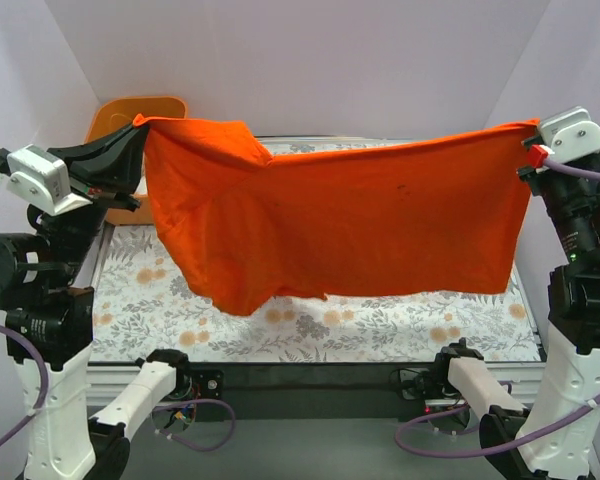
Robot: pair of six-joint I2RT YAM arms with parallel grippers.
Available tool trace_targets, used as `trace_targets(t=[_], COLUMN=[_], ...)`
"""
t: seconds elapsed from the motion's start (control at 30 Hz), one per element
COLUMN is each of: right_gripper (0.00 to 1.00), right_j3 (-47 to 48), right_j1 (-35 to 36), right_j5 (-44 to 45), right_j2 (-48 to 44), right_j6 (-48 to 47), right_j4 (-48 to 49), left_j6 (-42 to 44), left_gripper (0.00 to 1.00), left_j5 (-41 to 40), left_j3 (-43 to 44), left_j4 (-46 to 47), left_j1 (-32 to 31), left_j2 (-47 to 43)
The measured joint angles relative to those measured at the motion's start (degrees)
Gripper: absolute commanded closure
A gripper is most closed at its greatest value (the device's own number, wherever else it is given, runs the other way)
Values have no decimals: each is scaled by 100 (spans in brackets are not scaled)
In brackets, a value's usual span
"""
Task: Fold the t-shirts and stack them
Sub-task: Flatten the tshirt out
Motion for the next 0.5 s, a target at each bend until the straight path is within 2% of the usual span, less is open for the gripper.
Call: trace_targets(t=[0.17, 0.33, 0.5], right_gripper=[99, 99, 99], right_j3=[-155, -741, -850], right_j1=[0, 0, 0], right_j5=[-9, -13, -22], right_j2=[199, 608, 1110], right_j6=[-9, 2, 81], right_j4=[236, 516, 498], left_j6=[26, -2, -133], left_gripper=[100, 100, 100], left_j5=[-162, -326, -238], left_j3=[11, 114, 52], left_j4=[-11, 118, 197], left_j1=[0, 0, 0], left_j2=[245, 1093, 1746])
